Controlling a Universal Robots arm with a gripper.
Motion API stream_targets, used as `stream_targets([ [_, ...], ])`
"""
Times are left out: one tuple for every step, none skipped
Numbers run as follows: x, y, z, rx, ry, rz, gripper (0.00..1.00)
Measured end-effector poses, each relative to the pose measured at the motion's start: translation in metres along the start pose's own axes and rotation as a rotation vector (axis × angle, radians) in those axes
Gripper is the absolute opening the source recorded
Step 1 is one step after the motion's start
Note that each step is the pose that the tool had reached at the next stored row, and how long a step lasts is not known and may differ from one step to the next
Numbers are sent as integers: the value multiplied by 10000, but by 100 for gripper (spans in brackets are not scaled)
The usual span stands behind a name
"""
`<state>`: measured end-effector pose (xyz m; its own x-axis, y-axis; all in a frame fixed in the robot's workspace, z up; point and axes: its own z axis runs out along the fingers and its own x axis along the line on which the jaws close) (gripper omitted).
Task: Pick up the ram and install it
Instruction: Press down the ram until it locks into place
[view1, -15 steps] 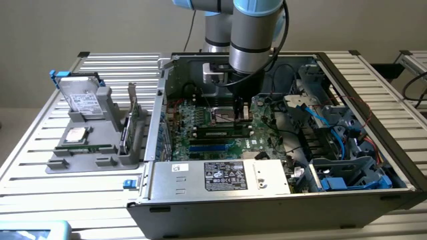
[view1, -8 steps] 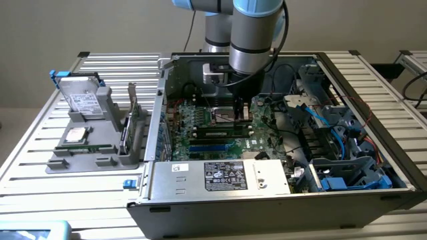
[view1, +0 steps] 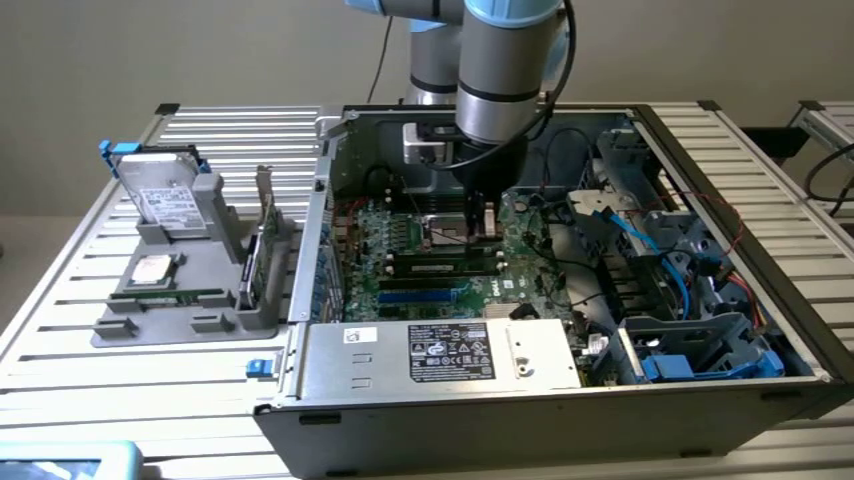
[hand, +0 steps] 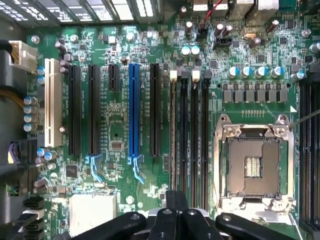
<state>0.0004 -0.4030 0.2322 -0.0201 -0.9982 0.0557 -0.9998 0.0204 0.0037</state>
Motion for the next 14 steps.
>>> stream_targets([
  [1,30,0,0,0,0,11],
  [2,61,-1,0,2,0,11],
  [3,92,-1,-1,3,0,11],
  [3,120,-1,-1,4,1,11],
  [4,151,-1,-1,5,1,11],
  [4,178,-1,0,4,1,11],
  [5,213,-1,1,4,0,11],
  [6,243,-1,1,4,1,11],
  [6,272,-1,2,4,1,11],
  [7,299,-1,4,4,1,11],
  [7,322,0,6,4,0,11],
  [7,342,0,10,3,1,11],
  [8,360,0,13,3,2,11],
  [8,377,0,15,4,2,11],
])
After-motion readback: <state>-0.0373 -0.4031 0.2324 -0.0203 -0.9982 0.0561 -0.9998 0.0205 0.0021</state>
